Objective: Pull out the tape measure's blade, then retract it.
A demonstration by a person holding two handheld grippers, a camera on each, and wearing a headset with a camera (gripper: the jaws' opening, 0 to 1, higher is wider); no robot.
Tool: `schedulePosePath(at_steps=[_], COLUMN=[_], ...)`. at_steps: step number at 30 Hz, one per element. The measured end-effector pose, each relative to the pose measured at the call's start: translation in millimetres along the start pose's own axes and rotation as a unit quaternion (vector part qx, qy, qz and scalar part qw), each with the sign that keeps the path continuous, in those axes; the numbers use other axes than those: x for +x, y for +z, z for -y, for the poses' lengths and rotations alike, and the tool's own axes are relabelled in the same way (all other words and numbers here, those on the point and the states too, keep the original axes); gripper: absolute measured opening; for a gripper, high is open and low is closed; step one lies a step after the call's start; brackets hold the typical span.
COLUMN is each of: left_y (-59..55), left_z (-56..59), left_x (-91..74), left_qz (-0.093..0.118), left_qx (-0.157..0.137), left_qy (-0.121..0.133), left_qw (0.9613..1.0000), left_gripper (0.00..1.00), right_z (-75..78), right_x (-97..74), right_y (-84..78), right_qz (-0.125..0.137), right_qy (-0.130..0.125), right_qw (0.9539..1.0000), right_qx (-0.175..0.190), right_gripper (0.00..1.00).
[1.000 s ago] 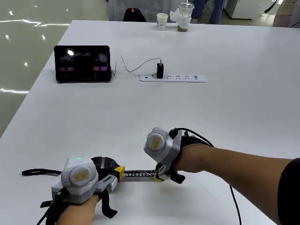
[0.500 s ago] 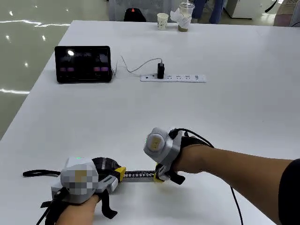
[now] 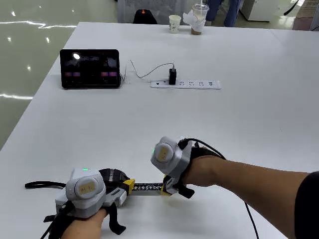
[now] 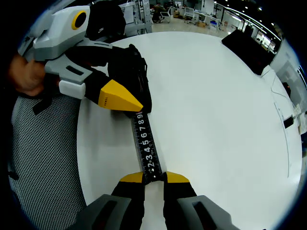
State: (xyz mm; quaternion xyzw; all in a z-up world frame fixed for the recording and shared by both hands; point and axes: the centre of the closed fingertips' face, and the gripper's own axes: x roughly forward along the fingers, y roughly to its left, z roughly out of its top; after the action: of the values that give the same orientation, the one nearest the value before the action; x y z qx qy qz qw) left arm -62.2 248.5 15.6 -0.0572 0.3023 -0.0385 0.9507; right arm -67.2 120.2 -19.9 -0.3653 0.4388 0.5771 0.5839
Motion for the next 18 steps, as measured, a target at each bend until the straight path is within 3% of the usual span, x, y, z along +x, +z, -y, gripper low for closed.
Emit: schedulePosePath(at_steps=[18], left_y=[0.2], left_z=[0.4], left_x=[-0.4], left_qz=[0.002], left_qx=[-0.006], left_qy=[-0.003], left_qw=[1.0], left_gripper=[0.61], right_z=[-2.9], right_x=[4.1], right_y=[12.8], right_qz=[0.012], right_qy=[0.003], right_qw=[0.9999], right_qx=[-0.001], right_gripper=[0.11])
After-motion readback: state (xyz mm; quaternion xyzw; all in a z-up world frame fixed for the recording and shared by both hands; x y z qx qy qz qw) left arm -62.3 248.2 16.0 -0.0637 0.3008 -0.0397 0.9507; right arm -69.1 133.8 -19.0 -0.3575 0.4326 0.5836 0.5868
